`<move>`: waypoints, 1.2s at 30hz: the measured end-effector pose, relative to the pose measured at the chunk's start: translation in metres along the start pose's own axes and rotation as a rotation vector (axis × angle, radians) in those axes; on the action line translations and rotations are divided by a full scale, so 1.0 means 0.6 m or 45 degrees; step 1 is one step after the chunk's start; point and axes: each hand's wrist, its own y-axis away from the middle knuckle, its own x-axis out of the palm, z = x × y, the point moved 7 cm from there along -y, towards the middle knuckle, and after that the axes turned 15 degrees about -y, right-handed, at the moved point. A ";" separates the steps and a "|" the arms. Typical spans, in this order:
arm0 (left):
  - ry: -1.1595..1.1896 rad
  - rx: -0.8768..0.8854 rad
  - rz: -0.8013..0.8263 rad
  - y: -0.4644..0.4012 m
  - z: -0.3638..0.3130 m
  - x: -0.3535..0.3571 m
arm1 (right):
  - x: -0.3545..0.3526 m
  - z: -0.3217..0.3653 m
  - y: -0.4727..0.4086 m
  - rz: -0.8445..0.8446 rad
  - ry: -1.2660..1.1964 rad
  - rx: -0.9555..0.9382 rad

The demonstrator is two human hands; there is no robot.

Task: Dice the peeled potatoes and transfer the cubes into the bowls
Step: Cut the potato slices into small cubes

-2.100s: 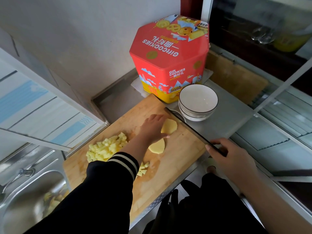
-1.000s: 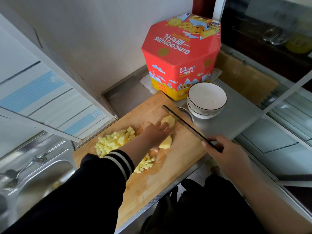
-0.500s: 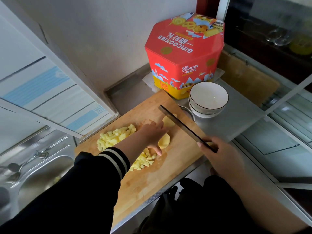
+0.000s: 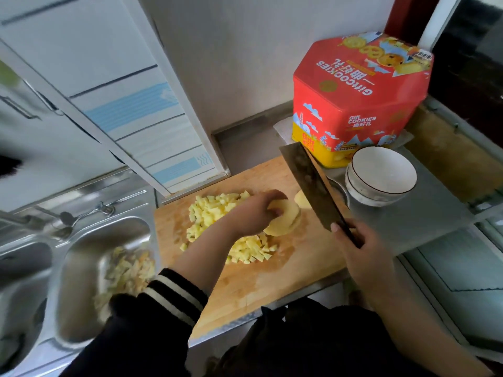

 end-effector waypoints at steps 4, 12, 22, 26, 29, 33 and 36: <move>0.211 -0.179 -0.024 0.103 0.086 0.016 | 0.040 0.023 -0.007 0.074 -0.023 -0.070; 0.364 -0.622 0.065 0.206 0.235 0.157 | 0.165 0.024 0.016 0.470 0.087 0.015; -0.157 -0.640 0.097 0.224 0.228 0.207 | 0.217 0.038 0.031 0.682 0.313 -0.121; -0.352 -0.658 0.103 0.218 0.210 0.214 | 0.221 0.036 0.027 0.694 0.347 -0.117; -0.334 -0.681 0.080 0.217 0.208 0.214 | 0.222 0.037 0.025 0.695 0.376 -0.134; -0.328 -0.669 0.066 0.220 0.201 0.213 | 0.221 0.032 0.028 0.699 0.384 -0.109; -0.330 -0.638 0.071 0.218 0.200 0.214 | 0.222 0.029 0.034 0.727 0.408 -0.103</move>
